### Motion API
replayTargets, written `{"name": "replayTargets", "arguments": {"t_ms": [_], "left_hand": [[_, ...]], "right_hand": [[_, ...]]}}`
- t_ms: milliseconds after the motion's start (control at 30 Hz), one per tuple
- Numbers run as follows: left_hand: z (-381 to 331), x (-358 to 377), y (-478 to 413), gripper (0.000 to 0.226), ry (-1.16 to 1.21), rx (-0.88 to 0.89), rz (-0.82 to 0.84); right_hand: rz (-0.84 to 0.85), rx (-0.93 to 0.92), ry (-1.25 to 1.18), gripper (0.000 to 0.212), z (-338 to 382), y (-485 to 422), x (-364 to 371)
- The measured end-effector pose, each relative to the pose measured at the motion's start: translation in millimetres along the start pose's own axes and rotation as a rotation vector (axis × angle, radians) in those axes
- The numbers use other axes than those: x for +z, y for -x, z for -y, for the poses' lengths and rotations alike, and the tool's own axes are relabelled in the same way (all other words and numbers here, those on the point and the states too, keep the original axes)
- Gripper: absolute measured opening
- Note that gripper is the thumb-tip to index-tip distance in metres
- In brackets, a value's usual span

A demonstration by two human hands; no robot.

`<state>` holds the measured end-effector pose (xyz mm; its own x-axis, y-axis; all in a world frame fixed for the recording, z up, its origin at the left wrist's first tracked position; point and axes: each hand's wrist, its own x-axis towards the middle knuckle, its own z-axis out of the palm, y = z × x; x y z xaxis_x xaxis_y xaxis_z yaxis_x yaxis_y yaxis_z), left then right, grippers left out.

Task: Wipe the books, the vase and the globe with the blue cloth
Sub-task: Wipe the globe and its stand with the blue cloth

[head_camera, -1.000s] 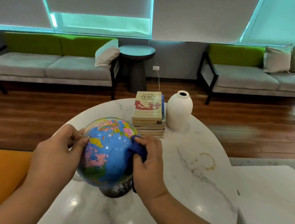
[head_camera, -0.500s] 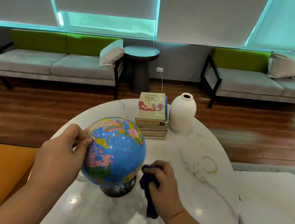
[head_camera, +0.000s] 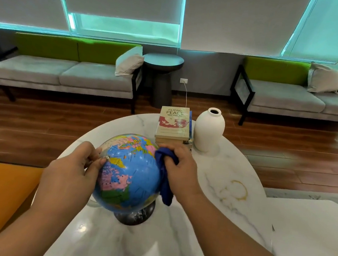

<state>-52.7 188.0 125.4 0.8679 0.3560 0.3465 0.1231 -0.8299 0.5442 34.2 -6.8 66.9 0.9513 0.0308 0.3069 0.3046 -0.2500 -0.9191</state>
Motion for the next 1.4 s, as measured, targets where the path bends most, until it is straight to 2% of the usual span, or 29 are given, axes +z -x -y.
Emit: {"name": "replayTargets", "arguments": {"t_ms": [67,133,233,333,400,467,533,633,767,1000,1233,1400], "left_hand": [[3.1,0.9,0.7,0.018,0.02,-0.004,-0.002],[8.7,1.7,0.2,0.018,0.071,0.006,0.01],[21.3,5.6,2.5,0.013,0.224,0.023,0.048],[48.0,10.2,18.7,0.011,0.467,-0.008,0.043],[71.1,19.0,36.4,0.022,0.563,-0.06,0.086],[91.5,35.9,51.6,0.029,0.556,-0.185,0.203],[102.8,56.3,59.9,0.039,0.442,-0.264,0.333],[107.0,81.3,58.0,0.036,0.346,-0.365,0.445],[107.4,107.3,51.6,0.013,0.468,-0.428,0.45],[99.3,128.9,48.1,0.023,0.529,-0.584,0.33],[97.7,134.9,45.5,0.015,0.605,-0.579,0.308],[81.7,131.3,50.5,0.014,0.821,-0.615,0.341]], "right_hand": [[0.087,0.29,-0.077,0.033,-19.4,1.0,-7.5],[0.161,0.479,-0.105,0.034,-30.5,12.4,-14.4],[0.205,0.56,-0.03,0.034,-40.6,33.4,-27.2],[0.16,0.651,-0.082,0.031,-53.1,46.5,-41.3],[0.112,0.708,-0.123,0.029,-60.6,51.6,-50.0],[0.069,0.734,-0.131,0.029,-67.8,55.7,-56.3],[0.06,0.75,-0.121,0.029,-70.7,58.6,-58.5],[0.099,0.752,-0.112,0.028,-69.2,60.6,-56.0],[0.183,0.759,-0.104,0.026,-64.6,64.5,-48.4],[0.283,0.8,-0.011,0.021,-66.3,74.7,-41.0],[0.252,0.884,0.031,0.015,-79.4,74.5,-33.6],[0.272,0.847,0.098,0.015,-81.3,73.2,-28.3]]}}
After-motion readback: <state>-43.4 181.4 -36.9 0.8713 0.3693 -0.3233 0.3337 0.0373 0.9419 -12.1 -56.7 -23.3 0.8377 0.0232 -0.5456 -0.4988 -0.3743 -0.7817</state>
